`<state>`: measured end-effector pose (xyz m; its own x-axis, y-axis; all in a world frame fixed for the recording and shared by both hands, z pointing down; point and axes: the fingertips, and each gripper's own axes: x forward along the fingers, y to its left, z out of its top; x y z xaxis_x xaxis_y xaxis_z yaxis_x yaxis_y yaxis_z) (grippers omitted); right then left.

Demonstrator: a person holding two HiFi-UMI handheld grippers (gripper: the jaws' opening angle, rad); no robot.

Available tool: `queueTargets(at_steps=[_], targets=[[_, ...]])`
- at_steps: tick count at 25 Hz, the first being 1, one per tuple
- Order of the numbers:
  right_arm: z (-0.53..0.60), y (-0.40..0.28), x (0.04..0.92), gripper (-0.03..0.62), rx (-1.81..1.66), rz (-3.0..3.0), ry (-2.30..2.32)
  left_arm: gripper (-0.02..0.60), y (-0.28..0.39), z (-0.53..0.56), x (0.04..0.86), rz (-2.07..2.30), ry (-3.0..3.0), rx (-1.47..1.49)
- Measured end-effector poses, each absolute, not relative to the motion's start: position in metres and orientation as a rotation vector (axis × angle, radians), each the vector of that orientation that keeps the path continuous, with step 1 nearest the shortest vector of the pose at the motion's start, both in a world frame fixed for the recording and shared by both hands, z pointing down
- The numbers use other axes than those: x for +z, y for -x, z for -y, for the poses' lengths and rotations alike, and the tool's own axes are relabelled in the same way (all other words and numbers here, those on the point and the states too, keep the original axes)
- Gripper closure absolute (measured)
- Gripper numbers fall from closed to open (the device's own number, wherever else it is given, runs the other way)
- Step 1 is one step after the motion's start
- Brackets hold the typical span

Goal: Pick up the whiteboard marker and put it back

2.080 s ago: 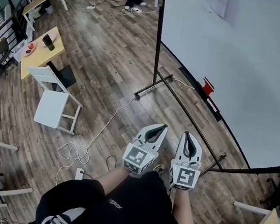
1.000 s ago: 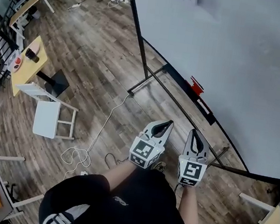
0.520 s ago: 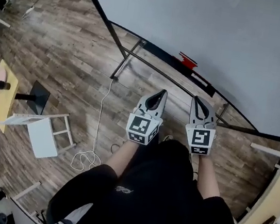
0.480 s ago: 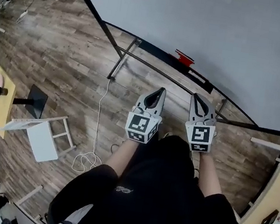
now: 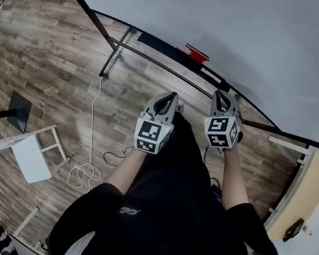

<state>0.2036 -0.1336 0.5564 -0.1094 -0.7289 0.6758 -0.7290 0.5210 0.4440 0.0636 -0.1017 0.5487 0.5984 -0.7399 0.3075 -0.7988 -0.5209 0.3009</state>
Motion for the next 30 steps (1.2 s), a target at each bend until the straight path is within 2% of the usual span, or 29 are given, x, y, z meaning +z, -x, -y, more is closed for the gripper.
queueTargets(at_steps=[7, 18, 19, 22, 30], targets=[[0.177, -0.216, 0.614, 0.589, -0.098, 1.664, -1.021, 0.575, -0.044, 0.130, 0.583, 1.270, -2.325, 0.280], [0.208, -0.219, 0.670, 0.586, -0.111, 1.576, -0.869, 0.575, -0.071, 0.164, 0.630, 1.184, -2.311, 0.396], [0.210, -0.220, 0.673, 0.578, -0.114, 1.568, -0.862, 0.575, -0.071, 0.165, 0.630, 1.184, -2.306, 0.399], [0.215, -0.218, 0.678, 0.494, -0.123, 1.543, -0.849, 0.575, -0.067, 0.173, 0.632, 1.190, -2.281, 0.405], [0.225, -0.218, 0.683, 0.505, -0.148, 1.488, -0.805, 0.575, -0.052, 0.194, 0.638, 1.217, -2.256, 0.417]])
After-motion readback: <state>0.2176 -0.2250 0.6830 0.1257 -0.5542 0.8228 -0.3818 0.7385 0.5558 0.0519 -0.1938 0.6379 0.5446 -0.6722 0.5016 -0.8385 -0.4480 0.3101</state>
